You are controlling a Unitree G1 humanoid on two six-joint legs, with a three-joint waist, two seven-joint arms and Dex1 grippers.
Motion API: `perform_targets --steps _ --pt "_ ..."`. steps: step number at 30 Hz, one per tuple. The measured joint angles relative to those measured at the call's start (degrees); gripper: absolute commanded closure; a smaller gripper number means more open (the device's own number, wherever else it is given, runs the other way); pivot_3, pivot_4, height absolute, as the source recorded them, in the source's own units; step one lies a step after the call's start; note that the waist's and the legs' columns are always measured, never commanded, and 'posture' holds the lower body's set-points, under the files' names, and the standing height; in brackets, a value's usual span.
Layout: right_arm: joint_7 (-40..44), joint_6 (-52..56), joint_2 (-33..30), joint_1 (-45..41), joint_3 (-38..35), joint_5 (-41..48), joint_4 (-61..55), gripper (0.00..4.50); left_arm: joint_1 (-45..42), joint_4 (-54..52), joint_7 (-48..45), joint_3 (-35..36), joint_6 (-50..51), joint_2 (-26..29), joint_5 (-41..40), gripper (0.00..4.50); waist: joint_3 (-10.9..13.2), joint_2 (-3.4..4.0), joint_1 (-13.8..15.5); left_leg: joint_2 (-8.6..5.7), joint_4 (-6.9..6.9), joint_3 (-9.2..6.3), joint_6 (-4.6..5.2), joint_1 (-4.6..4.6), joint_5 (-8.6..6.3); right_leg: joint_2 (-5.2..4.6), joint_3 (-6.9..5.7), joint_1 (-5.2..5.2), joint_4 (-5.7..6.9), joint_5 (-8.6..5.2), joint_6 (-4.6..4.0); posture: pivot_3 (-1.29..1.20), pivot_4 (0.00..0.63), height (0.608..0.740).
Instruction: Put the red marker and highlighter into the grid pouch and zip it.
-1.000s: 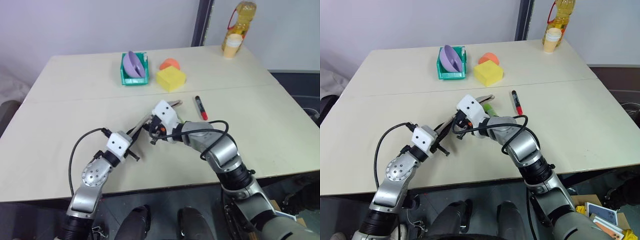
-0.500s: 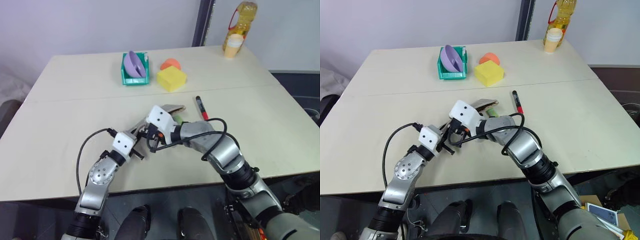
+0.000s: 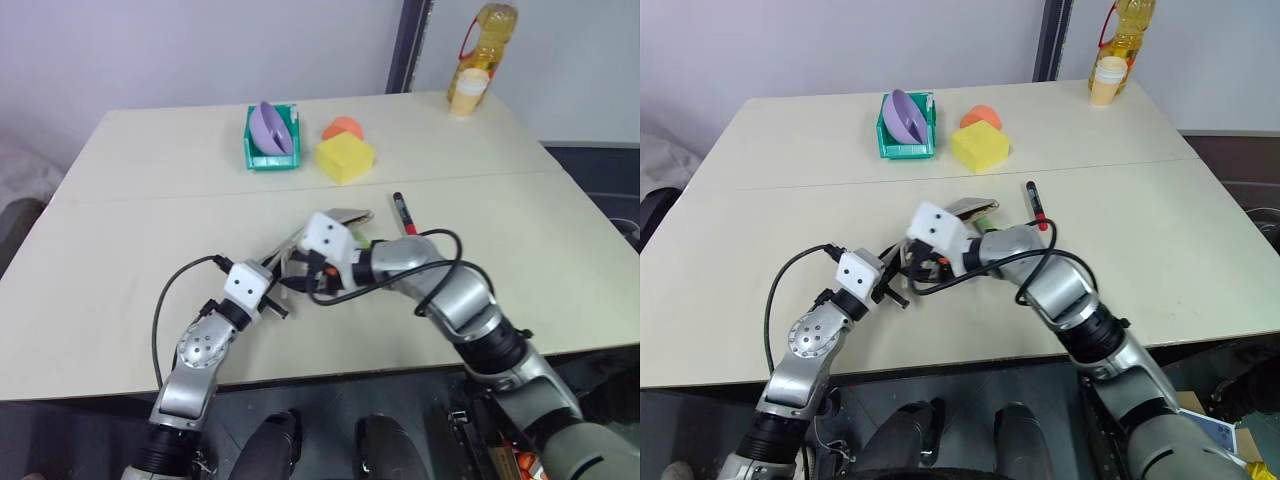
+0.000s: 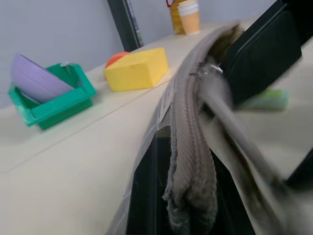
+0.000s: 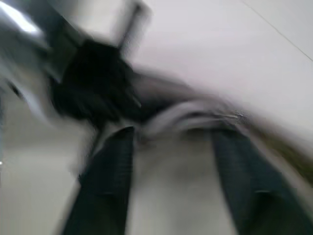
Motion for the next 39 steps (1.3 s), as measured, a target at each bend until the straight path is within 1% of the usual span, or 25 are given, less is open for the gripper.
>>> perform_targets --steps 3,7,10,13,14,16,18,19,23,25,27,29,30,34,39 --pt "-1.4 0.0 -1.9 2.1 -5.0 0.0 1.0 1.34 0.1 0.0 0.5 2.0 0.2 2.2 0.2 4.50 0.0 -0.01 -0.2 0.02 -0.02 0.00 0.00 -0.01 0.00 0.00 0.00 -0.03 0.01 0.00 0.00 0.00 0.150 0.740" --pt "-5.9 0.1 -2.4 4.6 -9.6 -1.1 7.1 1.34 0.1 0.2 1.4 4.9 0.2 4.8 0.2 4.50 0.0 -0.01 -0.2 0.03 -0.02 0.01 0.00 -0.01 0.00 0.00 0.00 -0.03 0.01 0.00 0.00 0.00 0.150 0.740" --pt "-10.0 -0.9 0.1 5.5 -11.7 -2.3 13.2 1.34 0.3 0.5 1.4 5.9 0.2 6.0 0.2 4.50 0.0 0.00 -0.2 0.02 -0.02 0.03 0.00 -0.01 0.00 -0.01 0.02 -0.03 0.01 0.00 0.00 0.00 0.150 0.740" --pt "-12.8 -2.4 3.3 5.5 -12.8 -2.7 17.7 1.34 0.3 1.9 1.2 5.9 0.0 6.0 0.1 4.50 0.0 0.00 -0.2 0.02 -0.02 0.03 0.00 -0.02 0.01 0.01 0.02 -0.04 0.03 0.01 -0.01 0.00 0.150 0.740" --pt "-13.5 -3.2 4.1 5.5 -12.9 -2.9 19.1 1.57 0.3 2.2 1.2 5.9 -0.1 6.0 0.1 4.50 0.0 0.00 -0.2 0.02 -0.01 0.03 0.00 -0.02 0.01 0.01 0.02 -0.04 0.03 0.01 0.00 0.00 0.150 0.740" --pt "-14.9 -4.2 5.2 5.5 -13.0 -3.3 21.4 2.17 0.3 2.6 1.2 5.8 -0.2 6.0 0.0 4.50 0.0 0.00 -0.2 0.01 -0.01 0.03 0.00 -0.02 0.01 0.00 0.02 -0.03 0.03 0.01 0.00 0.00 0.150 0.740" --pt "-15.5 -5.0 5.6 5.5 -13.5 -3.4 21.8 3.25 0.3 2.7 1.2 5.8 -0.2 5.7 0.0 4.50 0.0 0.00 -0.2 0.01 0.00 0.03 0.00 -0.02 0.01 0.00 0.02 -0.03 0.03 0.01 0.00 0.00 0.150 0.740" --pt "-15.6 -5.1 5.6 5.5 -13.6 -3.3 21.8 3.63 0.3 2.7 1.2 5.8 -0.2 5.6 -0.1 4.50 0.0 0.00 -0.2 0.01 0.00 0.03 0.00 -0.01 0.01 0.00 0.02 -0.03 0.03 0.01 0.00 0.00 0.150 0.740" --pt "-15.5 -5.5 4.9 5.7 -13.4 -3.8 21.1 3.61 -0.1 3.1 1.2 5.8 -0.2 4.8 -1.0 4.50 0.0 0.00 -0.2 0.01 0.00 0.02 0.00 -0.02 0.01 0.01 0.02 -0.03 0.03 0.01 0.00 0.00 0.150 0.740" --pt "-14.1 -6.9 2.4 6.1 -12.6 -4.7 19.1 3.61 -0.5 3.3 1.1 5.8 0.0 4.5 -1.7 4.50 0.0 0.00 -0.1 -0.01 0.01 0.03 0.00 -0.03 0.01 0.00 0.02 -0.02 0.01 0.01 0.00 0.00 0.150 0.740" --pt "-11.0 -8.7 -1.7 7.0 -12.0 -5.0 15.5 3.61 -0.9 3.7 0.9 5.9 0.3 4.2 -2.7 4.50 0.0 0.01 0.0 -0.03 0.02 0.03 0.00 -0.05 0.01 -0.02 0.01 -0.02 -0.01 0.01 0.01 0.00 0.150 0.740" --pt "-7.4 -10.0 -5.3 8.0 -12.3 -4.4 11.3 3.61 -1.3 4.0 0.1 6.0 0.8 4.1 -3.9 4.50 0.0 0.01 -0.1 -0.02 0.02 0.03 0.00 -0.06 0.01 -0.02 0.01 -0.01 -0.02 0.00 0.02 0.00 0.150 0.740" --pt "-6.3 -10.0 -6.0 8.2 -12.9 -3.8 9.8 3.61 -1.6 4.1 -0.3 5.9 1.0 4.1 -4.4 4.50 0.0 0.00 -0.1 0.00 0.02 0.02 0.00 -0.06 0.01 -0.01 0.00 -0.01 -0.02 0.00 0.02 0.00 0.150 0.740" --pt "-3.5 -7.9 -6.9 8.7 -14.4 -0.3 4.0 3.61 -2.8 4.3 -1.6 5.7 1.3 4.1 -5.2 4.50 0.0 0.00 -0.3 0.05 0.02 0.02 0.01 -0.05 0.01 0.00 0.01 -0.03 0.00 0.00 0.01 0.00 0.150 0.740" --pt "-3.8 -5.5 -6.0 8.6 -14.5 1.5 1.5 3.61 -3.0 4.7 -2.7 5.5 1.3 3.8 -5.9 4.50 0.0 0.00 -0.1 0.01 0.04 0.03 0.01 -0.06 0.01 -0.02 0.01 -0.01 -0.02 0.00 0.02 0.00 0.150 0.740"
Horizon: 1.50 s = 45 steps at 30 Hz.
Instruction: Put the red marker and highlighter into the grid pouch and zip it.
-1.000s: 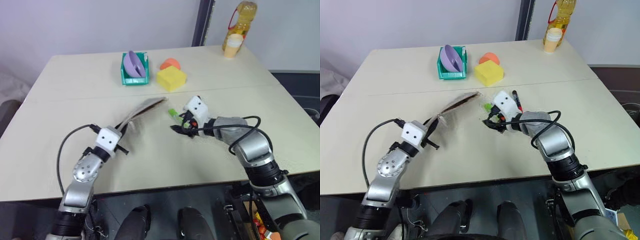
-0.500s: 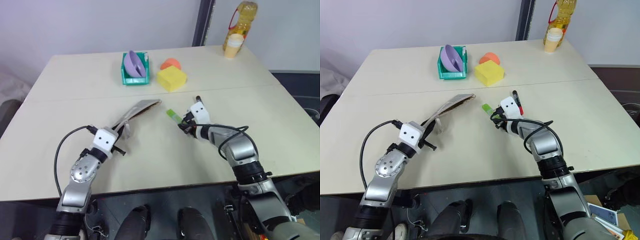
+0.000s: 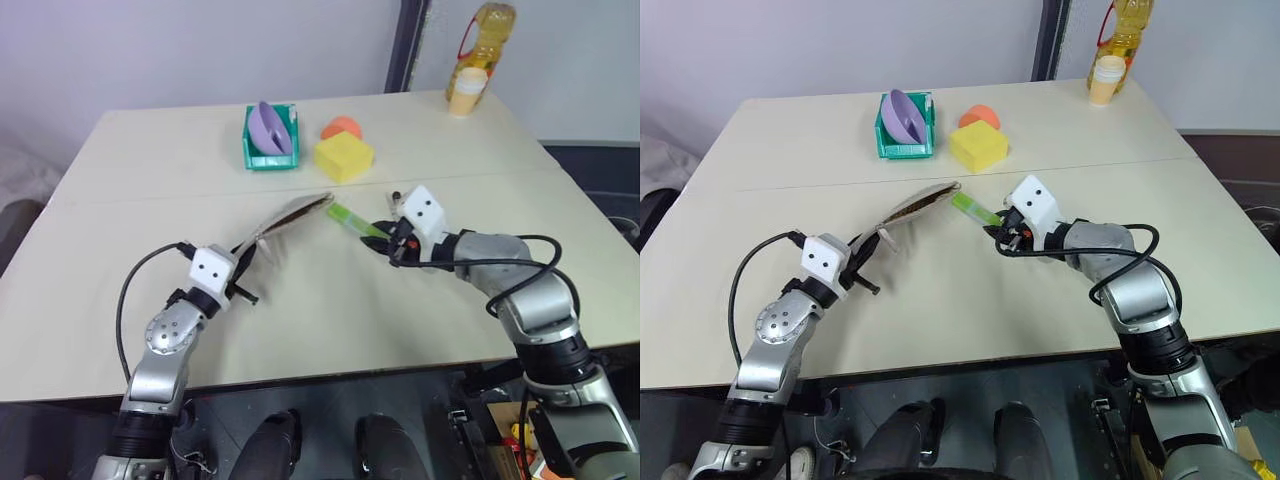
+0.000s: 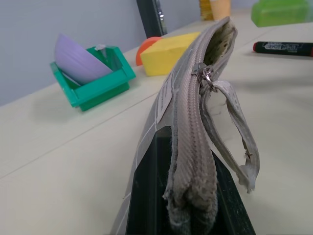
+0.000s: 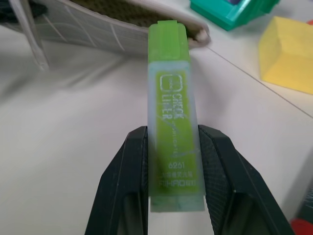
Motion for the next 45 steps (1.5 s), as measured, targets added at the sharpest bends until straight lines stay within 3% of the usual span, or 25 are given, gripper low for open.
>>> perform_targets --steps 14,21,28,34,40,45 --pt "-1.4 2.8 2.3 -0.3 2.2 0.6 -0.1 3.61 0.7 -0.7 -1.3 -1.7 0.0 -0.4 0.0 4.50 0.0 0.00 0.0 0.00 0.00 -0.01 0.00 0.00 0.00 0.00 0.00 -0.01 0.01 0.00 0.00 0.00 0.150 0.740" --pt "1.8 2.2 -2.6 -2.2 5.9 -0.7 -2.1 3.61 2.4 -2.6 -6.0 -2.8 -1.5 3.5 0.3 4.50 0.0 0.01 0.0 0.00 -0.01 0.00 0.00 -0.02 0.00 0.00 0.00 -0.04 0.00 0.00 -0.01 0.00 0.150 0.740" --pt "10.0 -9.0 -11.4 -7.4 15.7 -10.2 -3.0 3.61 2.5 -3.9 -13.9 -3.4 -2.4 8.5 -1.2 4.50 0.0 0.01 -0.1 0.03 -0.02 0.01 -0.01 -0.05 -0.01 -0.03 0.00 -0.07 -0.05 -0.01 -0.01 0.00 0.150 0.740" --pt "13.7 -19.0 -11.6 -10.8 21.2 -18.4 -2.0 3.61 0.8 -4.5 -19.0 -3.8 -2.2 10.8 -3.7 4.50 0.0 0.00 -0.1 0.02 -0.01 0.00 -0.01 -0.08 0.00 -0.01 0.00 -0.08 -0.05 -0.01 -0.01 0.00 0.150 0.740" --pt "15.0 -20.7 -9.7 -11.2 20.7 -19.9 -1.1 0.70 0.1 -4.5 -19.7 -3.9 -1.2 10.7 -4.1 4.50 0.0 0.00 0.0 0.01 -0.01 -0.01 -0.01 -0.08 0.00 -0.01 0.00 -0.08 -0.04 -0.01 -0.01 0.00 0.150 0.740" --pt "14.7 -15.2 -9.5 -9.3 9.4 -13.4 -1.2 0.70 0.0 -4.1 -16.5 -2.8 0.7 8.9 -4.3 4.50 0.0 -0.01 0.1 0.00 0.01 -0.02 0.00 -0.08 0.00 -0.01 0.00 -0.05 -0.04 0.00 -0.01 0.00 0.150 0.740"
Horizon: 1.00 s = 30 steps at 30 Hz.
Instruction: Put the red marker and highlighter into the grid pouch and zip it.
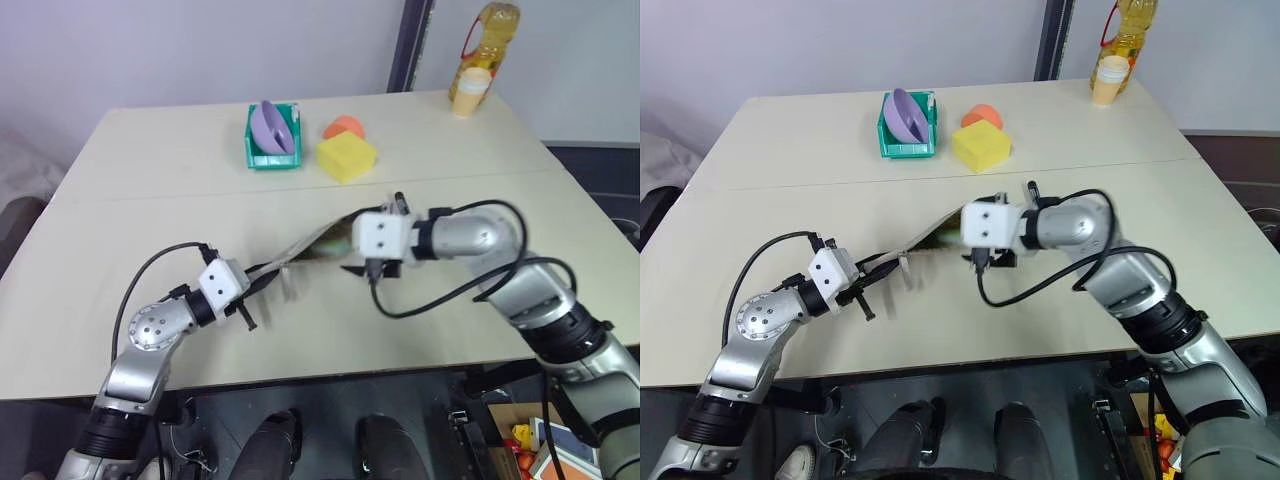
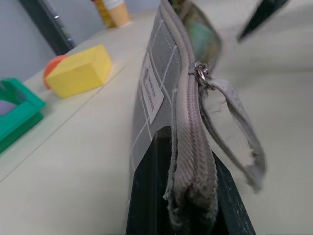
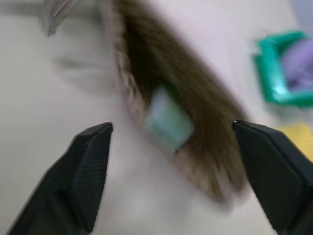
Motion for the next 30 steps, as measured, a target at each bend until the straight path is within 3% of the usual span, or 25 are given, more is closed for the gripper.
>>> perform_targets --steps 4,7,16,20,25,30 --pt "-4.0 7.7 4.9 2.3 -10.3 7.2 2.1 0.70 -0.1 1.1 4.2 0.9 1.4 -2.9 0.2 4.50 0.0 -0.01 -0.2 0.03 0.00 -0.01 0.00 0.05 0.00 0.00 0.00 0.02 0.04 0.01 -0.01 0.00 0.150 0.740" --pt "-12.5 11.7 9.9 3.0 -15.5 7.7 11.3 0.70 -0.9 2.3 8.7 0.9 2.6 -5.8 1.2 4.50 0.0 -0.02 -0.1 0.02 0.03 -0.01 0.00 0.12 0.01 0.02 0.00 0.10 0.08 0.03 -0.04 0.00 0.150 0.740" --pt "-28.7 10.1 18.4 1.4 -18.8 5.9 35.3 0.70 -2.2 4.2 14.2 0.2 3.5 -8.8 4.3 4.50 0.0 0.01 -0.3 0.01 -0.01 0.08 -0.03 0.15 0.05 0.04 0.05 0.03 0.19 0.04 -0.04 0.00 0.150 0.740" --pt "-31.0 6.7 19.6 -0.4 -20.3 5.9 41.2 1.86 -2.3 4.2 14.5 0.2 3.5 -8.9 4.7 4.50 0.0 0.01 -0.3 -0.01 0.00 0.08 -0.03 0.16 0.05 0.05 0.04 0.06 0.18 0.04 -0.03 0.00 0.150 0.740" --pt "-31.2 4.3 19.4 -0.4 -20.2 5.4 42.1 4.06 -2.3 4.2 15.1 0.2 4.0 -9.1 5.0 4.50 0.0 0.02 -0.5 0.00 0.00 0.08 -0.03 0.16 0.05 0.05 0.05 0.05 0.19 0.04 -0.03 0.00 0.150 0.740" --pt "-24.2 0.7 12.0 3.8 -13.7 2.2 30.7 4.12 -2.7 4.2 15.2 0.4 4.3 -9.1 4.8 4.50 0.0 0.04 -0.2 -0.03 0.00 0.08 -0.03 0.12 0.05 0.03 0.04 0.04 0.17 0.04 0.00 0.00 0.150 0.740"
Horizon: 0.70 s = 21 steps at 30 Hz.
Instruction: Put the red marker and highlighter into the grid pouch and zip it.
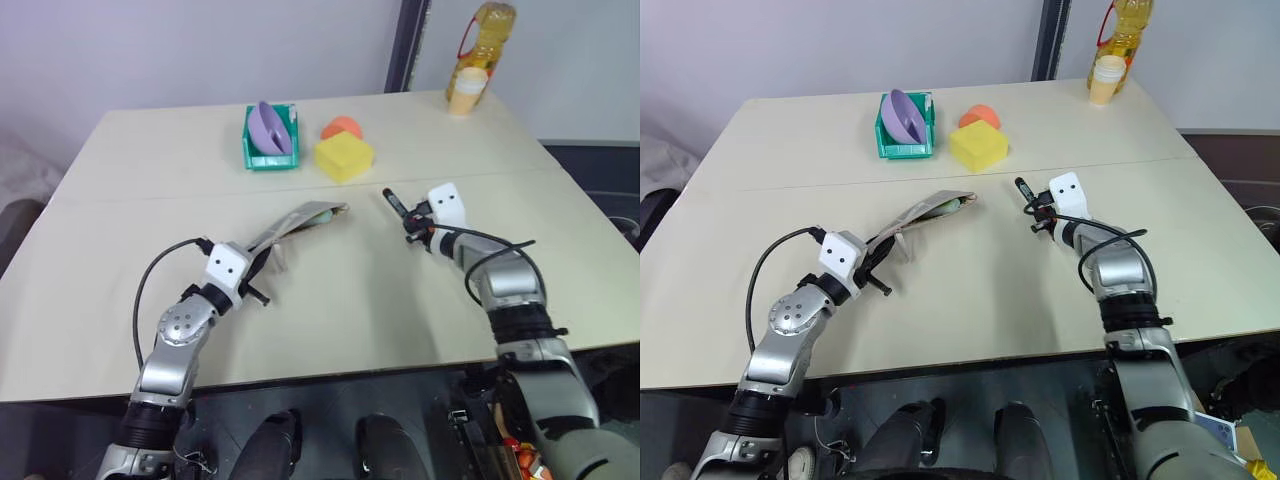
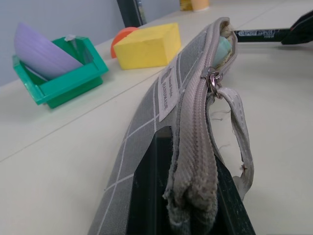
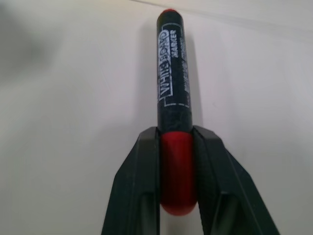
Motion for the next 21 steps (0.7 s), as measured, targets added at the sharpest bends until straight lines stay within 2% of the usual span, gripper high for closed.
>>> perform_targets --steps 3,7,21 --pt "8.4 -3.5 -6.8 4.5 1.5 0.6 -11.9 4.12 -1.4 0.5 -0.3 0.3 0.2 0.3 -0.4 4.50 0.0 -0.01 0.0 0.00 0.00 -0.01 0.00 -0.03 0.00 -0.01 -0.01 0.01 -0.03 0.00 0.04 0.00 0.150 0.740" --pt "15.7 -4.6 -10.9 7.6 1.7 2.9 -22.0 4.12 -3.0 1.6 -1.4 0.5 0.1 0.6 -0.9 4.50 0.0 -0.02 -0.2 0.05 0.03 0.00 0.00 0.00 -0.01 0.01 -0.02 0.03 -0.03 0.01 0.04 0.00 0.150 0.740" --pt "17.2 -1.6 -8.5 8.1 6.2 2.9 -27.6 4.12 -4.0 2.4 -4.0 0.0 0.0 0.7 -0.9 4.50 0.0 -0.03 0.1 0.02 0.06 -0.01 0.00 -0.03 0.00 -0.03 -0.01 0.02 -0.04 0.01 0.04 0.00 0.150 0.740"
